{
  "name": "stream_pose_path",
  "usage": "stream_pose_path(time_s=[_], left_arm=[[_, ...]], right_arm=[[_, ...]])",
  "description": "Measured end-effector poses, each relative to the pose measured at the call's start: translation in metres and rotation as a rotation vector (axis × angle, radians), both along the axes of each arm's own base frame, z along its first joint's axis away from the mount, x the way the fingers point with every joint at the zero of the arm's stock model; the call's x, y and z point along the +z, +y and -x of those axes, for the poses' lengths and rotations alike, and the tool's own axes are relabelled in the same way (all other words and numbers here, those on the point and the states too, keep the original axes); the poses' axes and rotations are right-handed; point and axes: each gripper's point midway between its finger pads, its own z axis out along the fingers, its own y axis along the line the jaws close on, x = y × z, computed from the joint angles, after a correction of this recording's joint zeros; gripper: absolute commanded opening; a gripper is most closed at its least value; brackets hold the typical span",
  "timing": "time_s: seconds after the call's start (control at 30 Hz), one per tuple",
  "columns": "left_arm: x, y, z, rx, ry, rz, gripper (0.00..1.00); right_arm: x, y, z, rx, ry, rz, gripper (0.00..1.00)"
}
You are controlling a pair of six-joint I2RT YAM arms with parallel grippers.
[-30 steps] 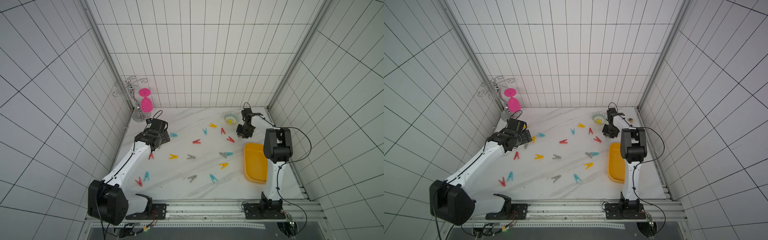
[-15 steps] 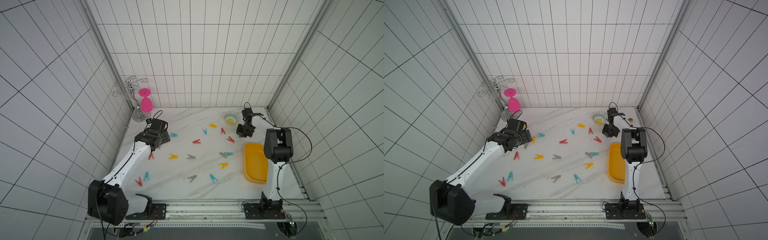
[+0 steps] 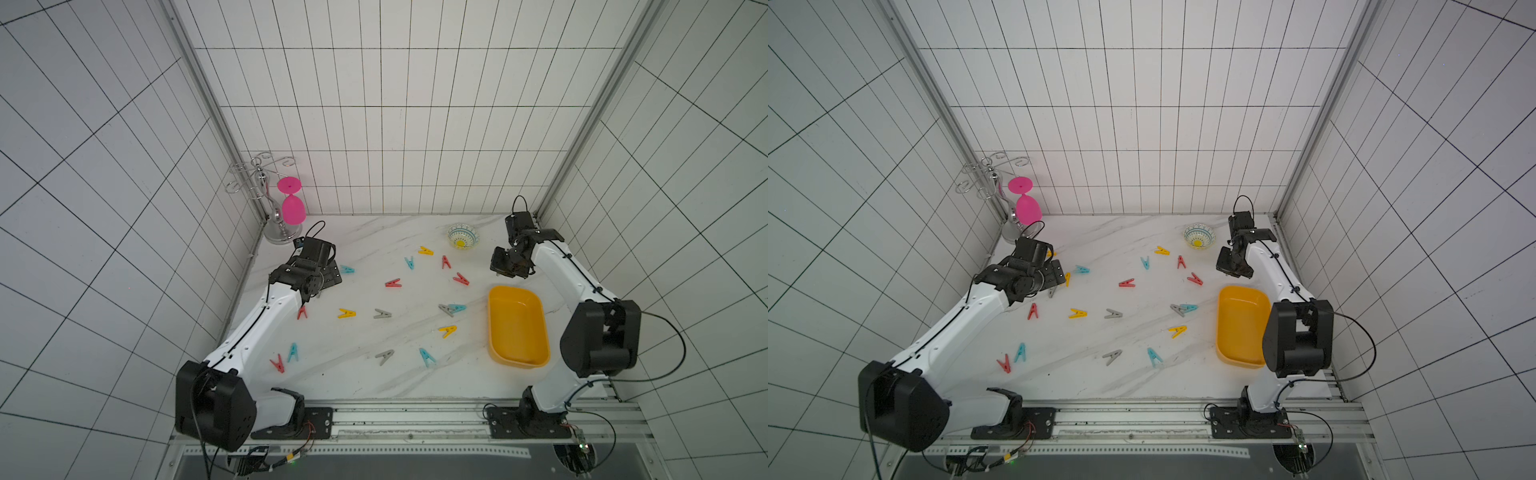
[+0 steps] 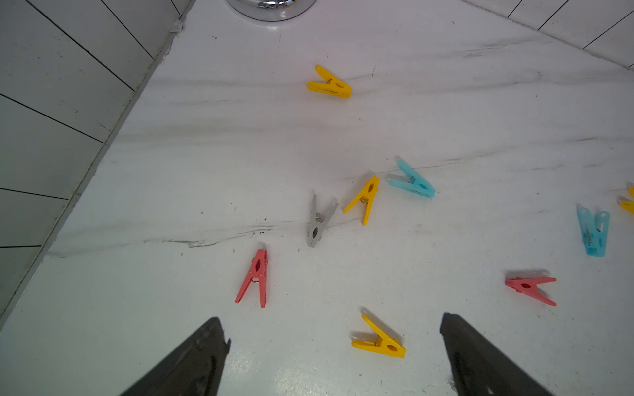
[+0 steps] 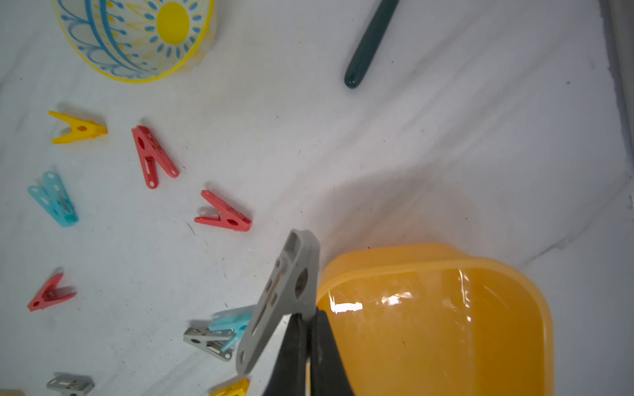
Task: Put the clothespins into the storage box
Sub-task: Place the clothespin in the storage box.
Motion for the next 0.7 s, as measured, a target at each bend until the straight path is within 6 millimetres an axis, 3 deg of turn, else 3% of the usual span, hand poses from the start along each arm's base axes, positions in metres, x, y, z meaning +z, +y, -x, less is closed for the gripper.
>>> stream_pose_path(time_s=[0.17, 0.3, 0.53, 0.7], left_arm=[[0.0, -0.005, 0.0, -0.008, 0.0, 0.027, 0.99], [0.0, -0.01, -0.001, -0.016, 0.001, 0.057, 0.99], [0.006, -0.016, 0.001, -0.043, -0.01, 0.094, 0.98], [0.017, -0.016, 0.004, -0.058, -0.044, 0.097, 0.99]], right_arm=[[-0.022, -0.015, 0.06, -0.019, 0.132, 0.049, 0.05], [-0.025, -0.022, 0.086, -0.037, 0.163, 0.07, 0.06], [-0.057, -0.029, 0.098, -0.051, 0.241, 0.106, 0.06], [-0.083, -0.026, 0.083, -0.052, 0.257, 0.109, 0.07]])
